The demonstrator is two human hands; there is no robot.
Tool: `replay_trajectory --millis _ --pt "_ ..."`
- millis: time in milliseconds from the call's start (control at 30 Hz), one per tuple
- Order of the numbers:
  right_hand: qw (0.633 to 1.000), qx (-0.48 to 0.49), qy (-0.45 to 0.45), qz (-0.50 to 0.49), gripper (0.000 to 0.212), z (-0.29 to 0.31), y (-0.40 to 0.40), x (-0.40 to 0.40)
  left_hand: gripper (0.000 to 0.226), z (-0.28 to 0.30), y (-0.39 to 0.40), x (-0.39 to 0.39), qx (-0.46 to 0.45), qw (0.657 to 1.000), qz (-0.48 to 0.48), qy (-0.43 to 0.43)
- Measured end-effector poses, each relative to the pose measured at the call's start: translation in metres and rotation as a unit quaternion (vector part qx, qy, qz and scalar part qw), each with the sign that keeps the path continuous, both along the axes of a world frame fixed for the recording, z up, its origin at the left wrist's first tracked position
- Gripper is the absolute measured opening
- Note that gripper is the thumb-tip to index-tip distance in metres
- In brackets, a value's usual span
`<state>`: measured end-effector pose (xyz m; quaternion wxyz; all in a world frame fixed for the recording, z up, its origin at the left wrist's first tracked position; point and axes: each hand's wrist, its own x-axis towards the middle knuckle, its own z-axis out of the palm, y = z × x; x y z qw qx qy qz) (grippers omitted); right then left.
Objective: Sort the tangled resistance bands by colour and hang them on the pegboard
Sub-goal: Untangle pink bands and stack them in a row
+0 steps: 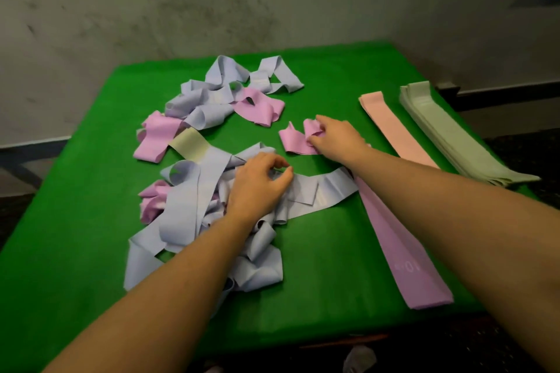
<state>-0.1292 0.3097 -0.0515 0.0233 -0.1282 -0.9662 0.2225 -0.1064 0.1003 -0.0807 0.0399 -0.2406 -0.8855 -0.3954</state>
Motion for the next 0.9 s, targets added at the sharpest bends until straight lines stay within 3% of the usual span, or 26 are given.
replay_trajectory --millis 100,233,333,367,500,600,667,800,900 --pt "1.0 0.028 0.009 0.008 0.023 -0.003 -0.001 0.003 0.024 0.0 0.001 0.001 0.007 1.0 -0.001 0.01" --pt "0.997 -0.026 0.062 0.046 0.02 0.004 -0.012 0.023 0.025 0.002 0.001 0.004 0.026 1.0 -0.002 -0.005" --pt "0.979 -0.164 0.113 0.035 0.008 0.018 -0.025 0.044 0.032 0.007 -0.001 0.008 0.035 0.999 0.012 -0.034" --pt "0.964 -0.232 0.122 0.032 0.002 0.025 -0.029 0.05 0.033 0.009 -0.001 0.009 0.03 0.999 0.015 -0.041" --pt "0.875 -0.465 0.138 -0.005 0.014 0.066 -0.046 0.076 0.04 0.026 0.004 0.004 0.007 0.997 0.02 -0.069" --pt "0.808 -0.569 0.151 -0.037 0.011 0.096 -0.056 0.096 0.04 0.048 0.007 0.006 0.026 0.998 0.018 -0.053" --pt "0.792 -0.587 0.162 -0.042 0.01 0.113 -0.059 0.11 0.037 0.068 0.007 0.013 0.063 0.997 0.021 -0.05" --pt "0.784 -0.592 0.183 -0.037 0.016 0.139 -0.065 0.137 0.035 0.114 0.006 0.043 0.229 0.969 0.008 -0.093" --pt "0.795 -0.58 0.18 0.0 0.02 0.155 -0.07 0.158 0.014 0.144 0.001 0.074 0.311 0.944 -0.047 -0.099"
